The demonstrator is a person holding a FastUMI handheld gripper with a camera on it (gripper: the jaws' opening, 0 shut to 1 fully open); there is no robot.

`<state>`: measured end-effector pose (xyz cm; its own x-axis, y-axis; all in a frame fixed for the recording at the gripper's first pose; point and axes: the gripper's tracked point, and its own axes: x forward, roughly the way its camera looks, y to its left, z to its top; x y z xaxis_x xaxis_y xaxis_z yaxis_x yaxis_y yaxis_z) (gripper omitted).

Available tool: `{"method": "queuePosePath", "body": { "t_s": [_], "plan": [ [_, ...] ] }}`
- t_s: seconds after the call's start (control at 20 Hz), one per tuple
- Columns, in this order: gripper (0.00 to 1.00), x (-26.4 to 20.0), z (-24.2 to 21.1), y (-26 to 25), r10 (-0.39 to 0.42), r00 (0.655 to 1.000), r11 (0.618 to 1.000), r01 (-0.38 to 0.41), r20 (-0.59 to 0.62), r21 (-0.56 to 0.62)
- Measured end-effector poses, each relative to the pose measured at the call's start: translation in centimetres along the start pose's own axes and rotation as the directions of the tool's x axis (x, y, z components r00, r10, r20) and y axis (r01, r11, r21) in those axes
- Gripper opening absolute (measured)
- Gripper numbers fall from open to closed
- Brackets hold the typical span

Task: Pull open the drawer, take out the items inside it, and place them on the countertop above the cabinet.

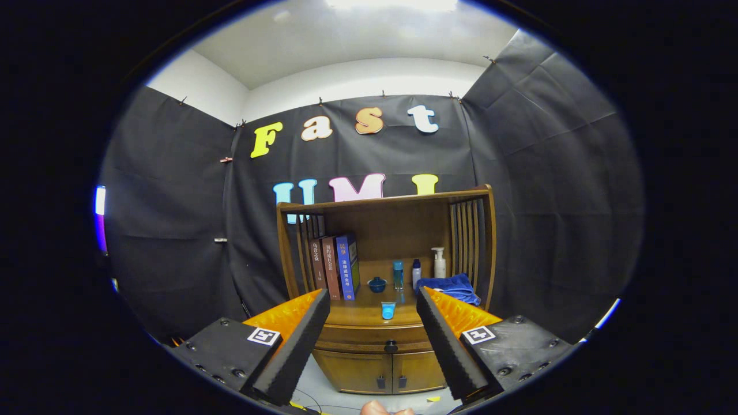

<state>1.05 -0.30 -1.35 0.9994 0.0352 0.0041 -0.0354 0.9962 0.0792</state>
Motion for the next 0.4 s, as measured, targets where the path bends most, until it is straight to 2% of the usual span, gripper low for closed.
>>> {"method": "queuePosePath", "body": {
  "t_s": [0.4],
  "plan": [
    [0.99,0.07,-0.09,0.08,0.003,1.000,1.000,-0.003,-0.004,-0.007]
  ]
}}
